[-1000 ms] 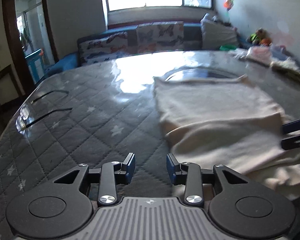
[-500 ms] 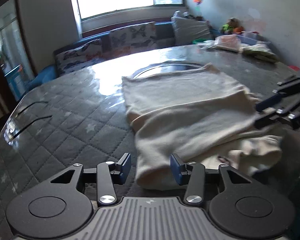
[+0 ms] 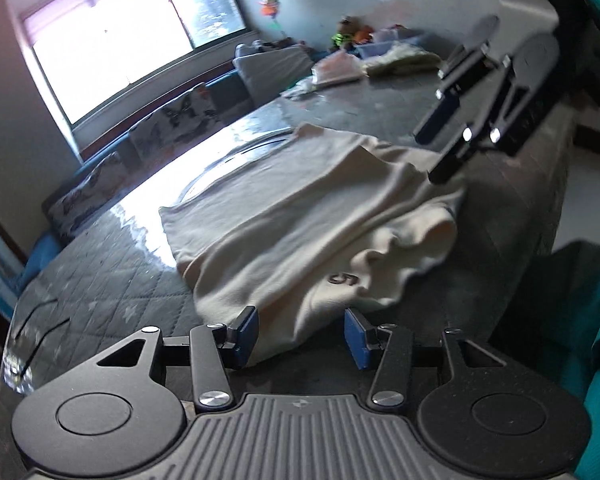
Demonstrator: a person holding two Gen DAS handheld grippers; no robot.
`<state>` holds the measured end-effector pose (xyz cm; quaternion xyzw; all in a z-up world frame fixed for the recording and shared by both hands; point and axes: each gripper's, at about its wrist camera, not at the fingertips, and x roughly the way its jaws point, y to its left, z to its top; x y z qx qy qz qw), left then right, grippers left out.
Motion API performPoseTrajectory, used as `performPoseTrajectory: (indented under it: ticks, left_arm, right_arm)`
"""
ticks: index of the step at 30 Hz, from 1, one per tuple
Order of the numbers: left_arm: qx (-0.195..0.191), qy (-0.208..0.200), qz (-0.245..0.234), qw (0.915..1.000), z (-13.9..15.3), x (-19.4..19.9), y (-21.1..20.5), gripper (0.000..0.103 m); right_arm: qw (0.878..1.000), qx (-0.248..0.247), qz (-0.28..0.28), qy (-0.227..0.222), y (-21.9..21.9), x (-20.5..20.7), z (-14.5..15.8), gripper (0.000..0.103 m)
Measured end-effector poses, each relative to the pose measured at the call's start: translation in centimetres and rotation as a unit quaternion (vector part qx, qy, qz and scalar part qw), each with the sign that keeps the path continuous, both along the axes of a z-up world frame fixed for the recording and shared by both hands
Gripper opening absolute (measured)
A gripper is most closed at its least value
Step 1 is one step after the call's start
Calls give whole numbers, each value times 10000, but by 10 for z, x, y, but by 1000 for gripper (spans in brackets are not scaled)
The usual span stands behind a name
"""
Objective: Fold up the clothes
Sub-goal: 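Grasp the hem with the left gripper while the right gripper grasps the hem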
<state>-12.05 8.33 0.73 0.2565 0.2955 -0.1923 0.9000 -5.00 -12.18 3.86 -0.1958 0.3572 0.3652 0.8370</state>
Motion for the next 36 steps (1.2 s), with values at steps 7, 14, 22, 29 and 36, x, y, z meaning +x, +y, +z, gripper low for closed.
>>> performPoseTrajectory:
  ticks: [7,14,22,29,36]
  left_arm:
    - [227,-188,-233,9993,-12,1,-10,50]
    - [-48,-213,-304,9993,-14,6,-13,29]
    - [-696,-115,64,9975,8,30,-3,14]
    - [-1032,31,192,9945,16,52,1,14]
    - [-1057,129,141,9942,13,53,5,17]
  right_arm:
    - [9999,-125,93,2,-3,-6,-3,55]
    - [9995,-220,202,31,-3,-11,-6,57]
    - [9983,-304,501,13,3,-16,-11,63]
    - [9960,-334,792,-237,17,-16,-19,64]
    - [9940,-314,913,-524,32,-3,-27,54]
